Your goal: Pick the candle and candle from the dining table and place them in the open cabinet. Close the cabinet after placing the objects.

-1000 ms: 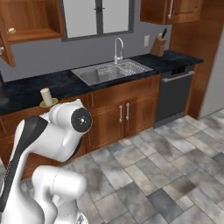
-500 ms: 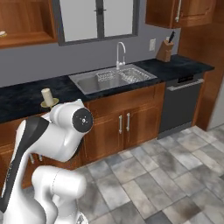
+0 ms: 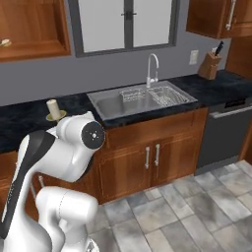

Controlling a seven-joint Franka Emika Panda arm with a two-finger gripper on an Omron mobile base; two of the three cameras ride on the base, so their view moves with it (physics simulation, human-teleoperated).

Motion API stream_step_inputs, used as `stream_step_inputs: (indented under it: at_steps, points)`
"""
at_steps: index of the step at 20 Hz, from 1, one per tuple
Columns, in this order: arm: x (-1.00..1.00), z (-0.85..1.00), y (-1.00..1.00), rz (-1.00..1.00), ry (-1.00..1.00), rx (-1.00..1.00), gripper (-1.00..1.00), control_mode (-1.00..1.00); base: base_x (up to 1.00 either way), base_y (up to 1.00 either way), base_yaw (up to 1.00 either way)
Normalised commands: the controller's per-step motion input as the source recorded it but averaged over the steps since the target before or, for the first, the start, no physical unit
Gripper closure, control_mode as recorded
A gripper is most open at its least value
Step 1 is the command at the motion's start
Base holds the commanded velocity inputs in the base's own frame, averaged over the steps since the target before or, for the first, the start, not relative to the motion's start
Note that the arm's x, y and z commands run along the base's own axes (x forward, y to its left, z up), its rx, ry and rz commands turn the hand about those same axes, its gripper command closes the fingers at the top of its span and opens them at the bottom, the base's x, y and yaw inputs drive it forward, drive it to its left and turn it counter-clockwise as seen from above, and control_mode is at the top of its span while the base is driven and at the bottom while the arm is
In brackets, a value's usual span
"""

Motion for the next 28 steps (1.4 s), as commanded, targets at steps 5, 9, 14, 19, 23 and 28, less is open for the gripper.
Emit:
stream_step_inputs:
  at_steps: [5, 9, 14, 19, 23, 28]
  points:
    - [0.00, 0.00, 0.00, 0.00, 0.00, 0.00, 1.00, 1.00, 0.71, 0.00, 0.25]
    - [0.00, 0.00, 0.00, 0.00, 0.00, 0.00, 1.00, 1.00, 0.61, 0.00, 0.25]
    - [0.00, 0.00, 0.00, 0.00, 0.00, 0.00, 1.00, 1.00, 0.54, 0.00, 0.25]
    - [0.00, 0.00, 0.00, 0.00, 0.00, 0.00, 1.00, 1.00, 0.46, 0.00, 0.23]
    - [0.00, 0.00, 0.00, 0.00, 0.00, 0.00, 1.00, 1.00, 0.37, 0.00, 0.23]
    - [0.00, 0.00, 0.00, 0.00, 0.00, 0.00, 1.00, 1.00, 0.39, 0.00, 0.24]
